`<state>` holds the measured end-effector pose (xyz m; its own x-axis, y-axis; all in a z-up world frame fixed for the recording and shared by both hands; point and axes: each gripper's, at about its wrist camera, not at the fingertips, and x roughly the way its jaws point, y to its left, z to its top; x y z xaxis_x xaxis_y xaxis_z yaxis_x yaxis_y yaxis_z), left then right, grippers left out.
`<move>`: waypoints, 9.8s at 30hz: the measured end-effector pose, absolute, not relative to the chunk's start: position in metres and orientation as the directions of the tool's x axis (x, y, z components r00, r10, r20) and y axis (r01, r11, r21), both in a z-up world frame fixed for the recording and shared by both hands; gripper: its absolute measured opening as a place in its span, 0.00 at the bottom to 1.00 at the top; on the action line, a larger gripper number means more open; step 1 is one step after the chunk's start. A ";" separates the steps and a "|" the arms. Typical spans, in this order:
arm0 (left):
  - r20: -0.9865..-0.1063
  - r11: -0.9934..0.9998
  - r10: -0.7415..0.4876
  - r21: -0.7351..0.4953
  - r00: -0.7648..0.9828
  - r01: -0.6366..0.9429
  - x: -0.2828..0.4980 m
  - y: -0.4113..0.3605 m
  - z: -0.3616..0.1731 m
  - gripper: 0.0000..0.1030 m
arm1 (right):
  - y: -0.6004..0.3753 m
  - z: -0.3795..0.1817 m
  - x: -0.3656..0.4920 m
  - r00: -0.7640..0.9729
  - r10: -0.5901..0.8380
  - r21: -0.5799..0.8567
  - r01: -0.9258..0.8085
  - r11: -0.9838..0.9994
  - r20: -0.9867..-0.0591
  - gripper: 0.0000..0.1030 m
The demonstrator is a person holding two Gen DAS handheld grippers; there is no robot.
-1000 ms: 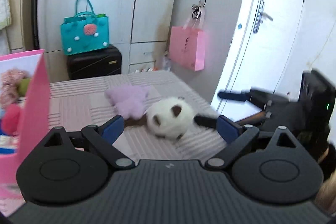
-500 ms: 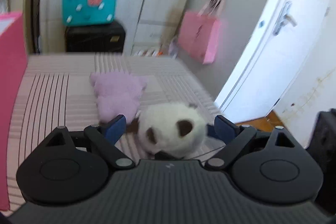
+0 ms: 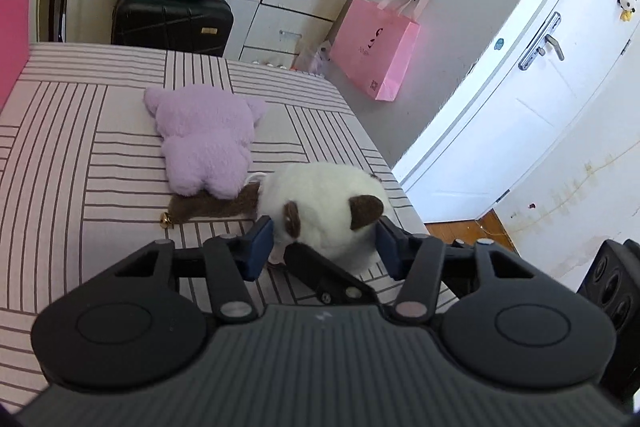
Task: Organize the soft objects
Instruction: 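Close the left gripper on the panda plush while the right gripper also grips it, then lift the panda plush with both grippers and carry it over the box, then open both grippers to drop the panda plush into the box, then move both grippers from the box toward the lilac bear plush, then close the left gripper on the lilac bear while the right gripper grips it too, then lift the lilac bear with both grippers and carry it over the box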
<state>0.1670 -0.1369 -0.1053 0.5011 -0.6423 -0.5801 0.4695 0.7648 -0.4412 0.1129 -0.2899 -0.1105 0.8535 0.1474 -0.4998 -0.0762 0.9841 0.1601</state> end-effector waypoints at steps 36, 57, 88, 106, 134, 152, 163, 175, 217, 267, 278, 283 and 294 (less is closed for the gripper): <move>-0.540 0.769 -0.638 -0.424 0.549 0.478 0.079 -0.072 -0.035 0.48 | -0.244 -0.029 0.038 0.802 0.300 0.093 -0.296 0.951 -0.517 0.66; -0.448 0.853 -0.520 -0.323 0.728 0.410 0.052 0.031 0.016 0.48 | -0.167 0.025 0.053 0.712 0.508 0.041 -0.562 0.826 -0.485 0.60; -0.723 0.976 -0.216 -0.134 0.656 0.175 0.203 0.135 -0.009 0.49 | -0.025 -0.018 0.230 0.351 0.680 0.232 -0.757 0.611 -0.644 0.51; -0.712 0.970 -0.241 -0.157 0.659 0.185 0.195 0.137 -0.020 0.31 | -0.003 -0.031 0.244 0.284 0.585 0.166 -0.785 0.596 -0.760 0.36; -0.702 0.960 -0.255 -0.100 0.665 0.263 0.102 0.109 0.057 0.41 | -0.095 0.066 0.146 0.468 0.606 0.087 -0.742 0.665 -0.642 0.49; -0.690 0.936 -0.276 -0.035 0.669 0.351 0.042 0.067 0.079 0.58 | -0.155 0.103 0.071 0.544 0.612 0.035 -0.731 0.682 -0.574 0.53; -0.691 0.889 -0.330 0.001 0.643 0.458 0.016 0.021 0.073 0.69 | -0.200 0.095 0.037 0.611 0.575 0.013 -0.679 0.734 -0.544 0.63; -0.722 0.848 -0.369 -0.004 0.585 0.531 0.034 -0.012 0.039 0.73 | -0.241 0.065 0.024 0.621 0.537 0.036 -0.635 0.772 -0.571 0.74; -0.629 0.880 -0.461 -0.237 0.626 0.411 0.215 -0.122 -0.076 0.90 | -0.281 -0.093 0.189 0.656 0.441 0.037 -0.533 0.845 -0.612 0.89; -0.656 0.860 -0.510 -0.397 0.556 0.320 0.194 -0.087 -0.074 0.35 | -0.242 -0.068 0.168 0.678 0.408 -0.002 -0.517 0.856 -0.611 0.71; -0.677 0.848 -0.529 -0.399 0.512 0.349 0.150 -0.055 -0.058 0.35 | -0.218 -0.052 0.121 0.652 0.431 -0.008 -0.556 0.831 -0.624 0.72; -0.661 0.837 -0.545 -0.390 0.516 0.384 0.133 -0.037 -0.043 0.35 | -0.209 -0.038 0.102 0.650 0.455 -0.011 -0.580 0.814 -0.609 0.72; -0.646 0.843 -0.535 -0.366 0.544 0.395 0.111 0.014 -0.005 0.36 | -0.170 -0.002 0.082 0.639 0.523 -0.051 -0.659 0.751 -0.564 0.71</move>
